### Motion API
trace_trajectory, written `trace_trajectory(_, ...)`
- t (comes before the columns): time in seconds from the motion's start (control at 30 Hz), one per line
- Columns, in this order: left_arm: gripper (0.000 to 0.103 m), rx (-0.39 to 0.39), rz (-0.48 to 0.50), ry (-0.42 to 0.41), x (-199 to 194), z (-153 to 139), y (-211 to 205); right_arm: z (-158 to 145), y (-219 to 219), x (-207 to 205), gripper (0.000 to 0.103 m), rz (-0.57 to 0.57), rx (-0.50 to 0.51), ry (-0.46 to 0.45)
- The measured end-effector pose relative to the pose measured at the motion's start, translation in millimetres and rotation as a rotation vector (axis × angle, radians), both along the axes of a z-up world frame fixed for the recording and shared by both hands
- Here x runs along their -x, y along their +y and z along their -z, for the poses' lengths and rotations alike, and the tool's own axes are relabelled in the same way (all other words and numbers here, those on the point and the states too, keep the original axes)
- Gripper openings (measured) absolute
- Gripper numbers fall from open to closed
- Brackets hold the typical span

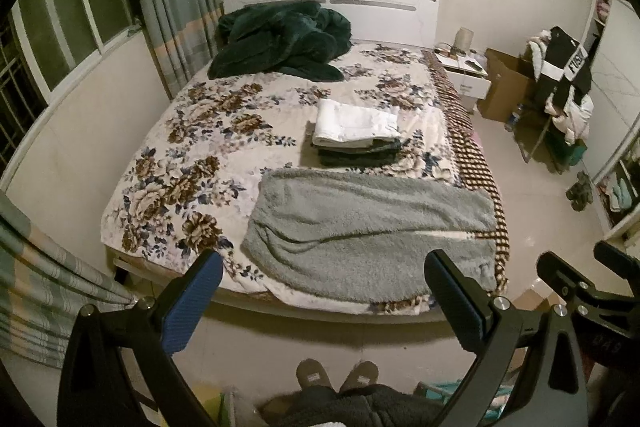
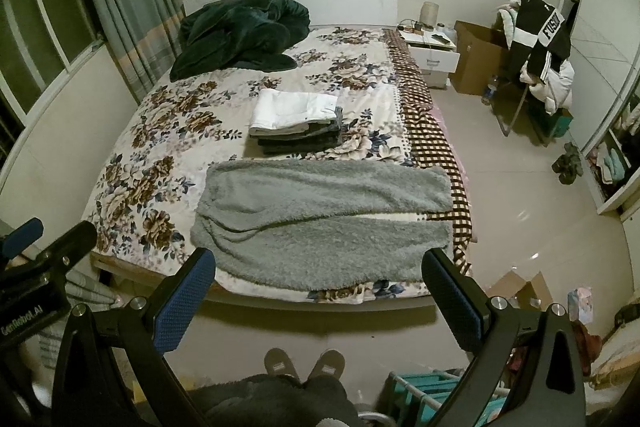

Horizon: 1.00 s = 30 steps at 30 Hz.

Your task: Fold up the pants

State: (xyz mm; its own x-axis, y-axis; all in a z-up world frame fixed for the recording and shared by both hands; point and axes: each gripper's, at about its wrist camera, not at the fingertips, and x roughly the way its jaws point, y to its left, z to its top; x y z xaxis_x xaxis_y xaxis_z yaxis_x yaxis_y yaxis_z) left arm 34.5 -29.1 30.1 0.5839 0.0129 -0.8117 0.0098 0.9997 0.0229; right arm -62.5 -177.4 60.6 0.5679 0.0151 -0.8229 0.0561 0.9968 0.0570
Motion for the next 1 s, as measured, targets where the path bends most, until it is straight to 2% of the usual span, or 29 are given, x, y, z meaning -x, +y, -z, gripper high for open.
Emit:
trace_trajectory(0.07,0.103,-0.009,-0.019,-0.008,-7,12,3,16,-14,-1,0.103,0.006,-0.001,-0.004)
trace_trajectory(0.13,0.103,-0.013,-0.057,-0.005,-26,26,4,26,-20,-19,0.103,0.023,-0.001,-0.002)
trace_trajectory(0.17,0.103,-0.019,-0.070,-0.004,-32,31,4,46,-37,-28,0.103,0.026,-0.002,-0.002)
trace_trajectory(0.3,0.103,-0.069,-0.127,0.001,-64,56,6,73,-54,-71,0.103,0.046,0.008,0.006)
trace_trajectory(0.43,0.103,-0.097,-0.168,0.024,-112,89,9,106,-72,-124,0.103,0.082,0.023,0.019)
trace_trajectory(0.6,0.103,-0.091,-0.186,0.115,-184,145,13,162,-92,-208,0.103,0.143,0.013,0.067)
trace_trajectory(0.7,0.103,-0.106,-0.204,0.154,-224,178,19,201,-105,-269,0.103,0.206,0.006,0.104)
trace_trajectory(0.8,0.103,-0.094,-0.237,0.218,-278,220,33,252,-116,-336,0.103,0.279,-0.003,0.154)
trace_trajectory(0.83,0.103,-0.089,-0.251,0.240,-297,236,39,277,-120,-367,0.103,0.311,-0.015,0.181)
trace_trajectory(0.97,0.103,-0.077,-0.304,0.324,-361,301,60,356,-133,-441,0.103,0.388,-0.049,0.260)
trace_trajectory(1.0,0.103,-0.076,-0.320,0.348,-376,320,65,384,-137,-468,0.103,0.407,-0.054,0.286)
